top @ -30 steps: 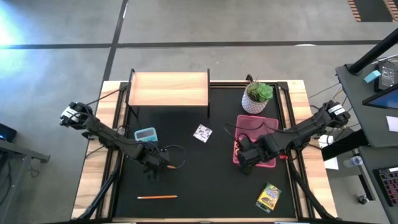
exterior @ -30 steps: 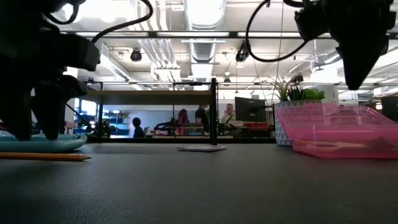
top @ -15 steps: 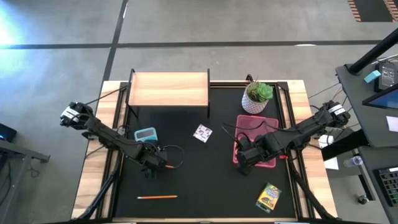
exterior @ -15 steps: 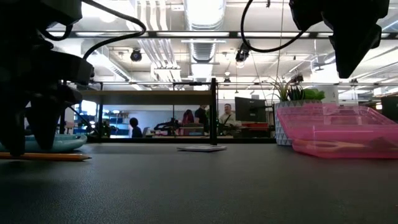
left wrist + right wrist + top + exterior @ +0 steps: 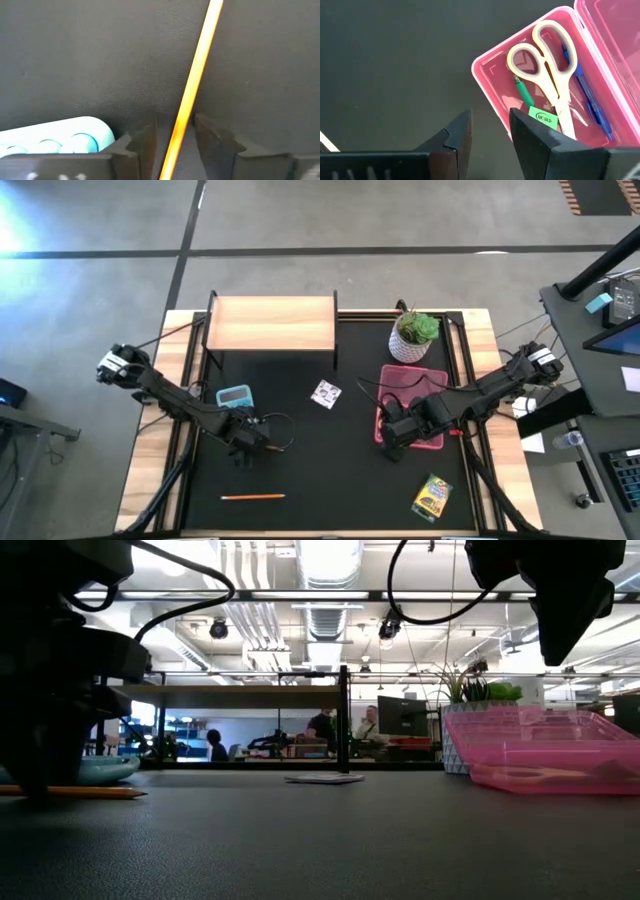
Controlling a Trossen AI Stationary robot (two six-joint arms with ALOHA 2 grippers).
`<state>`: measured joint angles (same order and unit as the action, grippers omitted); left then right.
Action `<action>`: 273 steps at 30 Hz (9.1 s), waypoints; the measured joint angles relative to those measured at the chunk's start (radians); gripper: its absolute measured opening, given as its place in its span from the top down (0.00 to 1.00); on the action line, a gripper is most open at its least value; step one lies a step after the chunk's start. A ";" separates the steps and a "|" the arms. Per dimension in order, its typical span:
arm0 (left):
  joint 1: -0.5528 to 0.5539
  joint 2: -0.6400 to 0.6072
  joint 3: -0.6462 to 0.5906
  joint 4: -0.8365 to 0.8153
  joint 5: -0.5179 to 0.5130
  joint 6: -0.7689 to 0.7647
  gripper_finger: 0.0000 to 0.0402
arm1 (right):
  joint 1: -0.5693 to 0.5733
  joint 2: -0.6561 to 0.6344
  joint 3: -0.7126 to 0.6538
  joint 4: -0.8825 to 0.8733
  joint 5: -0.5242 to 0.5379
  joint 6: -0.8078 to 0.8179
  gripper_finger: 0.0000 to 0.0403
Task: Pack school essentials
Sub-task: Put the top yellow pencil into the pink case, then put the yellow pencil into the pink case
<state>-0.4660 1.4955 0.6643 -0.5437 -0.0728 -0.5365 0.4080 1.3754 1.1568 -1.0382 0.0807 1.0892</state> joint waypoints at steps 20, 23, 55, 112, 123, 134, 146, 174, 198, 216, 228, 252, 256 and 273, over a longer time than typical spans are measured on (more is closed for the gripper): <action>0.000 -0.007 0.125 0.021 0.061 -0.006 0.98 | 0.000 -0.005 -0.001 -0.001 0.001 -0.008 0.73; 0.002 -0.028 0.180 0.035 0.052 0.001 0.98 | 0.000 -0.006 -0.001 -0.001 0.028 -0.022 0.73; 0.104 -0.093 0.439 0.889 -0.198 0.203 0.99 | 0.000 -0.039 -0.001 0.880 0.183 -0.540 0.55; 0.126 -0.092 0.442 0.775 -0.248 0.130 0.55 | -0.018 -0.234 -0.001 0.572 0.234 -0.383 0.97; 0.098 -0.091 0.413 0.090 -0.009 -0.378 0.55 | 0.046 -0.205 -0.004 -0.203 0.141 0.021 0.97; -0.010 -0.091 0.339 -0.040 0.199 -0.506 0.55 | 0.050 -0.071 -0.080 -0.232 0.011 -0.033 0.97; -0.077 -0.091 0.312 -0.037 0.196 -0.293 0.55 | 0.050 0.066 -0.109 -0.234 -0.065 -0.136 0.96; -0.141 -0.090 0.248 0.015 0.197 -0.347 0.54 | 0.050 0.199 -0.098 -0.239 0.009 -0.192 0.75; -0.392 0.013 0.193 0.169 0.058 -0.240 0.55 | 0.070 0.134 0.182 -0.235 0.131 -0.123 0.65; -0.394 0.198 0.231 0.096 0.073 -0.604 0.71 | 0.070 0.134 0.187 -0.235 0.134 -0.150 0.66; -0.385 0.193 0.233 0.064 0.086 -0.663 0.97 | 0.070 0.134 0.186 -0.230 0.140 -0.147 0.67; -0.130 -0.208 0.297 0.493 -0.436 -0.204 1.00 | 0.077 0.082 0.202 0.627 0.223 -0.516 0.66; -0.096 -0.228 0.304 0.747 -0.435 0.026 1.00 | 0.049 0.069 0.203 0.801 0.242 -0.578 0.61; -0.062 -0.205 0.300 0.925 -0.434 0.211 1.00 | -0.019 0.082 0.277 1.125 0.245 -0.697 0.42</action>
<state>-0.5275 1.2906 0.9642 0.3817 -0.5068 -0.3260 0.3893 1.4577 1.4341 0.0867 0.3255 0.3919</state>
